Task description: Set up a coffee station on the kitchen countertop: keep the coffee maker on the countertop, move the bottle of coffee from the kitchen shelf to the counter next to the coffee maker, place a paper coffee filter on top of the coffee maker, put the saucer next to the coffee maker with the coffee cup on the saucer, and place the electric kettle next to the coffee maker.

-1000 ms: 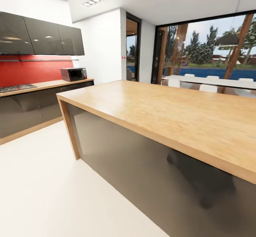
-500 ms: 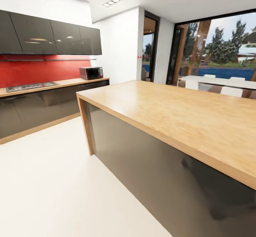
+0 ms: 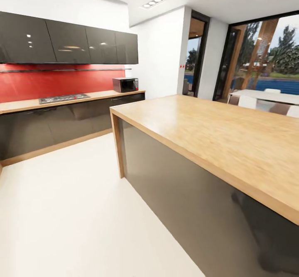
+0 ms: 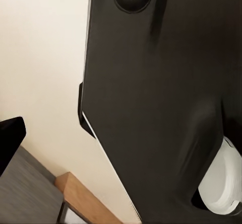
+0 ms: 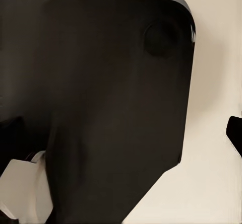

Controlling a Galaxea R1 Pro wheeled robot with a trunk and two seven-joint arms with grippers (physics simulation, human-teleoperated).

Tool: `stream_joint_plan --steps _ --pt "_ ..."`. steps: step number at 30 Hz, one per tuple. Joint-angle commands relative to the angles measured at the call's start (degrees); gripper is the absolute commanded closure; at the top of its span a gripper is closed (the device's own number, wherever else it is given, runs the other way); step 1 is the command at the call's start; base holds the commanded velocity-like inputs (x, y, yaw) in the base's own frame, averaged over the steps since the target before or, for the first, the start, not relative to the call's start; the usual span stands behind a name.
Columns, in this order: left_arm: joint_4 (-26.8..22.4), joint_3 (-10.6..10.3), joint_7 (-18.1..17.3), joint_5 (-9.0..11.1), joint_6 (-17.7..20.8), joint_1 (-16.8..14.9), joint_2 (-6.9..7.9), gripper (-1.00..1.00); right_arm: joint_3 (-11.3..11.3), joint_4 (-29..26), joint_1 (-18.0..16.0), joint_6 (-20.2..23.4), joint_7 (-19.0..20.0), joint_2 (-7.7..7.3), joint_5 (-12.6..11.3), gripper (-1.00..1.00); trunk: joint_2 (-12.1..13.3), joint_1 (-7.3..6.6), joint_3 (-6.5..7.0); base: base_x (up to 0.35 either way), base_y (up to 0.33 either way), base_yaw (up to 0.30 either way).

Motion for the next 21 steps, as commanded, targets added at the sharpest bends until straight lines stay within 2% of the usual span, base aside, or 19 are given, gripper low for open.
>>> stream_joint_plan --steps 1,21 --pt "0.0 0.3 0.0 0.4 0.0 0.0 -0.01 -1.0 0.0 0.0 0.0 -0.2 0.0 0.0 0.0 -1.0 0.4 -0.23 0.11 0.0 0.0 0.276" --pt "0.0 0.3 0.0 0.4 -0.1 0.0 0.06 -1.0 0.0 0.0 0.0 -0.2 0.0 0.0 0.0 -1.0 8.4 -4.62 3.28 0.0 0.0 0.276"
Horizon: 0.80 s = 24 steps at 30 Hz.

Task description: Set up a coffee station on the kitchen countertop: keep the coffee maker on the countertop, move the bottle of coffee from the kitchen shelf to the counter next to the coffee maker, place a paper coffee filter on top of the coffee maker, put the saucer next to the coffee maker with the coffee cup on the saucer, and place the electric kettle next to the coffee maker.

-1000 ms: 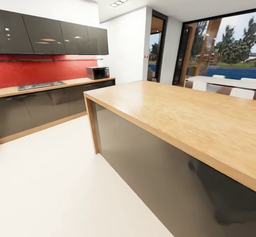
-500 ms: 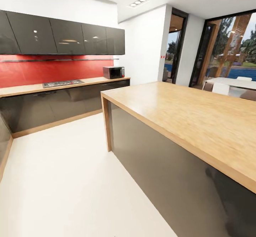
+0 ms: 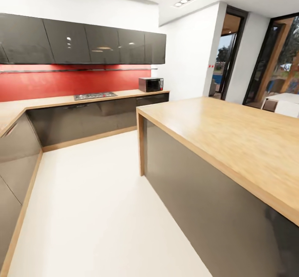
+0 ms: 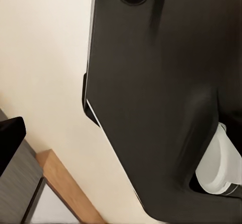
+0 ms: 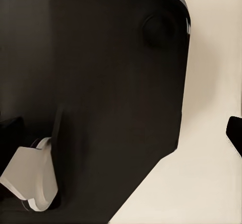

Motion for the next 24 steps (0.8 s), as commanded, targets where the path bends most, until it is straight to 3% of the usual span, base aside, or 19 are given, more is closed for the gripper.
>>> stream_joint_plan --steps 1,24 --pt "0.0 0.3 0.0 0.4 0.0 0.0 -0.03 -1.0 0.0 0.0 0.0 -0.2 0.0 0.0 0.0 -1.0 0.4 -0.23 0.11 0.0 0.0 0.276" --pt "0.0 0.4 0.1 0.5 0.1 0.0 0.6 -1.0 -0.1 0.0 0.0 -0.2 0.0 -0.43 0.0 -1.0 9.6 -5.28 3.75 0.0 0.0 0.276"
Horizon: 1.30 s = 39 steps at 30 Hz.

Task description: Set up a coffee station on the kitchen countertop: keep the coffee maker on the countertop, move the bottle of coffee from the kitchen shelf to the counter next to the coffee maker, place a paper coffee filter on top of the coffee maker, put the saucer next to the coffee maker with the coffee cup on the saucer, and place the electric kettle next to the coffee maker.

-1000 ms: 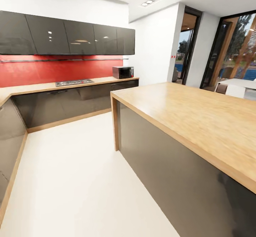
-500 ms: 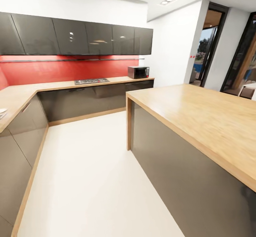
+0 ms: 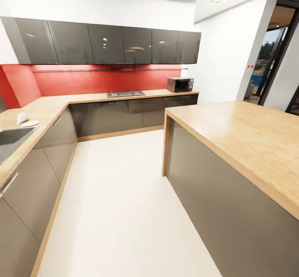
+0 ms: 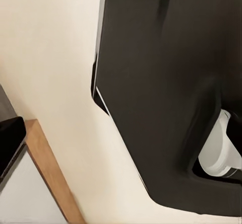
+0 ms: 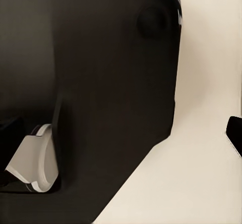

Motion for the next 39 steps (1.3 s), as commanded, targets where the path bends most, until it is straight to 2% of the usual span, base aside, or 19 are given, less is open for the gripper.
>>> stream_joint_plan --steps 1,39 --pt "0.0 0.3 0.0 0.4 0.0 0.0 0.0 -1.0 0.0 0.0 0.0 -0.2 0.0 0.0 0.0 -1.0 0.4 -0.22 0.1 0.0 0.0 0.276" --pt "0.0 0.3 0.0 0.4 0.0 0.0 -0.03 -1.0 0.0 0.0 0.0 -0.2 0.0 -0.09 0.0 -1.0 15.6 -8.56 6.12 0.0 0.0 0.276"
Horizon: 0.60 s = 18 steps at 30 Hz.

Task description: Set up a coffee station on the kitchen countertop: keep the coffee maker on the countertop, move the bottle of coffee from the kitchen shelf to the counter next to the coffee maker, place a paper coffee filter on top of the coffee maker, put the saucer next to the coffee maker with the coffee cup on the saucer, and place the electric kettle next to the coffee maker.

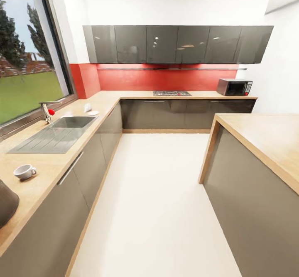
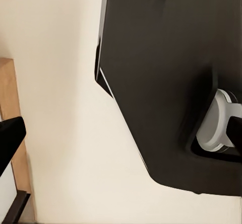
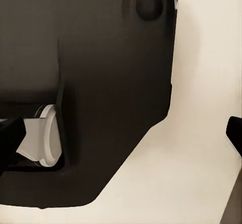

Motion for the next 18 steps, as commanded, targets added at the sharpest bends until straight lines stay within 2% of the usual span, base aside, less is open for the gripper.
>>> stream_joint_plan --steps 1,10,13,18 --pt "-0.1 0.3 0.0 0.4 0.0 0.0 0.01 -1.0 0.0 0.0 0.0 -0.2 0.0 0.0 0.0 -1.0 0.3 -0.21 0.07 0.0 0.0 0.276" --pt "-0.6 0.3 0.0 0.3 0.0 -0.3 0.21 -1.0 0.0 -1.0 0.0 -0.2 -0.1 -0.3 0.0 -1.0 3.9 -2.18 1.5 0.0 0.0 0.276" --pt "-2.2 0.2 0.0 0.3 0.0 -1.3 0.74 -1.0 0.0 -3.4 0.0 -0.1 -0.3 -1.51 0.0 -1.0 5.1 -2.84 1.98 0.0 0.0 0.276" --pt "-5.5 0.2 0.0 0.2 0.4 -5.2 2.13 -1.0 -0.3 -11.4 0.0 0.0 -0.4 -5.74 -0.2 -1.0 7.2 -3.94 2.75 0.0 0.0 0.276"
